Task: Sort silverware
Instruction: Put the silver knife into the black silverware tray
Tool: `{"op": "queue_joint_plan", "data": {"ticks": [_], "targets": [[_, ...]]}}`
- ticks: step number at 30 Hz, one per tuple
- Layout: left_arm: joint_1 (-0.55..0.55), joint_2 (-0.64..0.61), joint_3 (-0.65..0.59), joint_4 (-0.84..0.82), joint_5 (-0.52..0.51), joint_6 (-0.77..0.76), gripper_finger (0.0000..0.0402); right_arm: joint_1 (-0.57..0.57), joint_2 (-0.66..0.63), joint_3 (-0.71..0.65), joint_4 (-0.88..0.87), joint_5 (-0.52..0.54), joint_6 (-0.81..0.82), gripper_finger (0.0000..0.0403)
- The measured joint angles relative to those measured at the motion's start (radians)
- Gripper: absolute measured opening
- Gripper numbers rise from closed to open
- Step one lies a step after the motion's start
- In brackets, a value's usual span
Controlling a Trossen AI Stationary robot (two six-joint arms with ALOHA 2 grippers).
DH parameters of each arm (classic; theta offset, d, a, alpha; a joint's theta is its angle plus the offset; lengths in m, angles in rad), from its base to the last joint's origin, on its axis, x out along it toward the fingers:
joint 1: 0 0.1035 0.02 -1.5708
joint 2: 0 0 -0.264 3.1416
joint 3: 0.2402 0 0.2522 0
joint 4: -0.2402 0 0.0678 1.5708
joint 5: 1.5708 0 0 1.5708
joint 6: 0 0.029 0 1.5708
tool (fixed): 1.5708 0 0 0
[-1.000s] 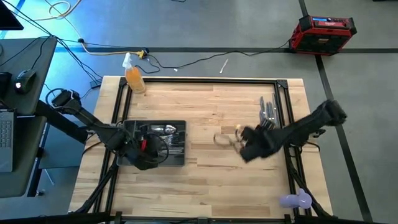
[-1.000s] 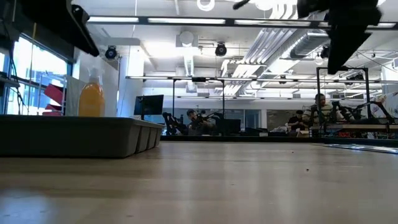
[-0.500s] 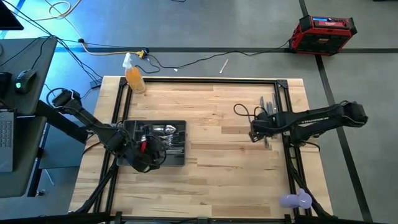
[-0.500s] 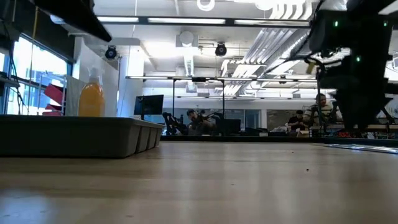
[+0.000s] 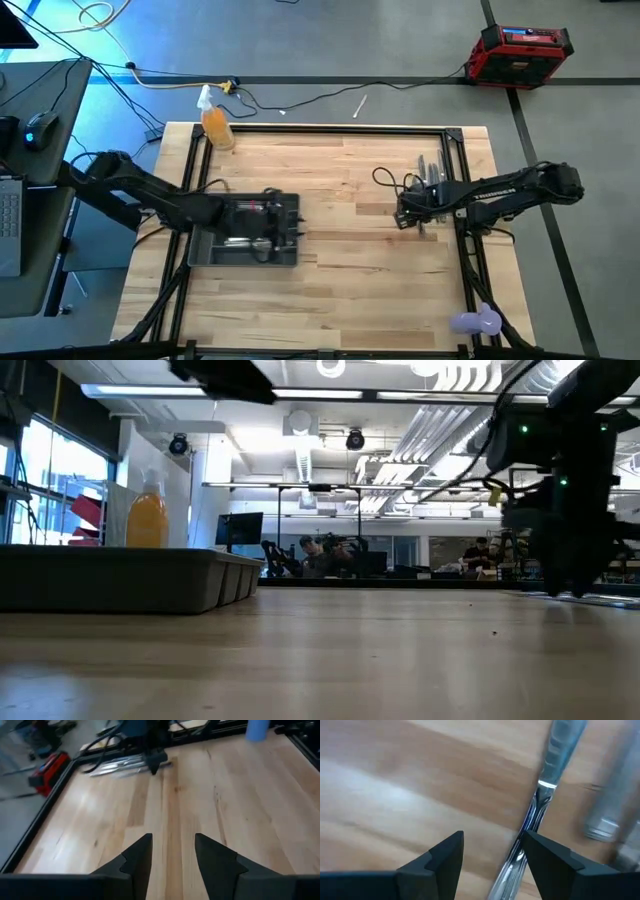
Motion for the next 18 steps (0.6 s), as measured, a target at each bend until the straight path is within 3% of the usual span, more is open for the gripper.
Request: {"op": "queue_joint_plan", "data": {"ticks": [8,13,18], "targets": [[0.121,0.264,0.017,0.266,0.25,0.076,0.009,0.15,0.042,-0.002,0.298,-0.09,-0.018,0.0194],[0.131,0.463,0.148,0.228,0.313,0.112,0.0081,0.266,0.043,-0.004,0.488,-0.118,-0.02,0.0194],[0.12,0.629,0.319,0.133,0.303,0.186,0.0078,0.342,0.035,-0.003,0.565,-0.092,-0.04,0.0194]]}}
